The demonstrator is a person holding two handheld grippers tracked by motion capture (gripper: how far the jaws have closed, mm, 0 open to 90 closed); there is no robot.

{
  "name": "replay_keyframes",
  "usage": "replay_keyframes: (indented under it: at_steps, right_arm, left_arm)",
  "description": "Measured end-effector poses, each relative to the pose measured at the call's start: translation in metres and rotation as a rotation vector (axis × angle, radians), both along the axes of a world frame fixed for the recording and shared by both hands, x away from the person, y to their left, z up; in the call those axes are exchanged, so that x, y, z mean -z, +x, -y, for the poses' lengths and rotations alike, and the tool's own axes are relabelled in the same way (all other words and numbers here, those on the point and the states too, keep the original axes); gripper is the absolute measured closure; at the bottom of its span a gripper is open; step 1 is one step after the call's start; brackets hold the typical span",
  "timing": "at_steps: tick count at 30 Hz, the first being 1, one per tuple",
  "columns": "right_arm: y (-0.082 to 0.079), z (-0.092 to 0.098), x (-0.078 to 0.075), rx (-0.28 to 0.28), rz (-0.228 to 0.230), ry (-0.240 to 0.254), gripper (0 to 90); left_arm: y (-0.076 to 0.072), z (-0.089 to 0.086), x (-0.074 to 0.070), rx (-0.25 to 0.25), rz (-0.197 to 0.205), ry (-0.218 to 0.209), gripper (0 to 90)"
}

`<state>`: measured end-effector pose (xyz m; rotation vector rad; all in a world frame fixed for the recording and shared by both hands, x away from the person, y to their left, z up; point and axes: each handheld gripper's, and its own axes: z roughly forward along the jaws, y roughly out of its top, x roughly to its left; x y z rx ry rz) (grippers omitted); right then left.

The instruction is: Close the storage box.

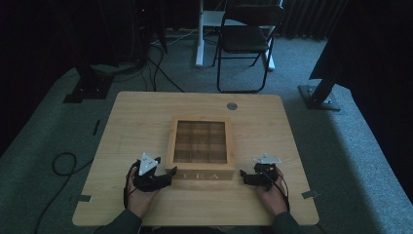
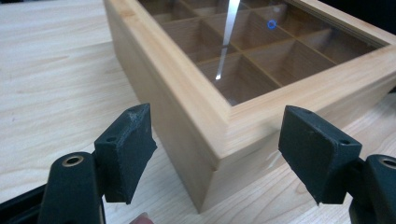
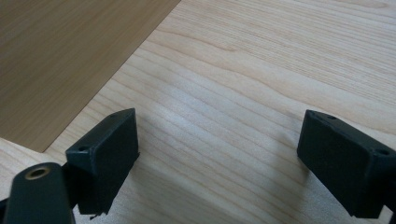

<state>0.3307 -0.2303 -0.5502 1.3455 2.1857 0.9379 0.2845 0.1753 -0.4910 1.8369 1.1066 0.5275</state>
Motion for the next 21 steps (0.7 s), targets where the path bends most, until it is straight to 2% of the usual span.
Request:
replay_keyframes:
  at_steps: [11, 16, 21]
  right_arm:
    - [0.000, 0.000, 0.000, 0.000, 0.000, 0.000, 12.1]
    - [0.000, 0.000, 0.000, 0.000, 0.000, 0.000, 12.1]
    - [0.000, 0.000, 0.000, 0.000, 0.000, 0.001, 12.1]
  left_arm:
    - [0.000, -0.011, -0.005, -0.047, 0.043, -0.039, 26.5]
    - [0.003, -0.014, -0.004, -0.065, 0.038, -0.051, 26.5]
    - [0.004, -0.012, -0.003, -0.060, 0.038, -0.043, 26.5]
